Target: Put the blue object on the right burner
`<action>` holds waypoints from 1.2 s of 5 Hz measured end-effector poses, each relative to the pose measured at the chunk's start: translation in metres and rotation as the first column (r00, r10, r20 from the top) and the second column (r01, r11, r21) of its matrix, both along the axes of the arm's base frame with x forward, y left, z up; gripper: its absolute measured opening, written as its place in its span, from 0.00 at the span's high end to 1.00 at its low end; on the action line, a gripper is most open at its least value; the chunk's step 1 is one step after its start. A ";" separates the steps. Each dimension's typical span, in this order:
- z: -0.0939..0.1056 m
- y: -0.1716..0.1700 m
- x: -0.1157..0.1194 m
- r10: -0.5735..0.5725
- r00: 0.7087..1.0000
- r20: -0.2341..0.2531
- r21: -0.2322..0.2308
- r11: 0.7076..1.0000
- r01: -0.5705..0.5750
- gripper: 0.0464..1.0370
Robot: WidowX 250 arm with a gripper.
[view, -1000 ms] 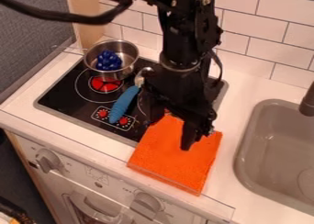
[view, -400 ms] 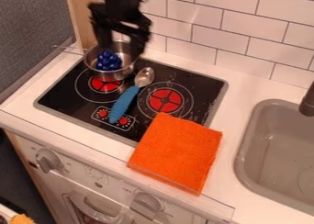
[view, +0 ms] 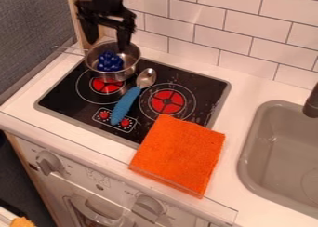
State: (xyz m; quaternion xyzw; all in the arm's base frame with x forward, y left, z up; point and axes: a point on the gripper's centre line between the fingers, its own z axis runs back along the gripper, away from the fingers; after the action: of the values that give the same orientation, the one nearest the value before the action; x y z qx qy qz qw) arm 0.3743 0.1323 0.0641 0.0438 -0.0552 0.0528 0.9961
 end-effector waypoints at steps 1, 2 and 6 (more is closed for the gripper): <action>-0.011 0.005 0.003 0.018 1.000 -0.020 0.021 1.000 -0.018 0.04; -0.027 0.010 0.001 0.046 0.997 -0.055 0.041 0.998 -0.044 0.04; 0.009 0.010 0.013 0.041 0.997 0.065 0.043 0.998 -0.044 0.20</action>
State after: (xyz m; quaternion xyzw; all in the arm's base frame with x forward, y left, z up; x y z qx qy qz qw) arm 0.3870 0.1425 0.0734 0.0653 -0.0871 0.0742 0.9913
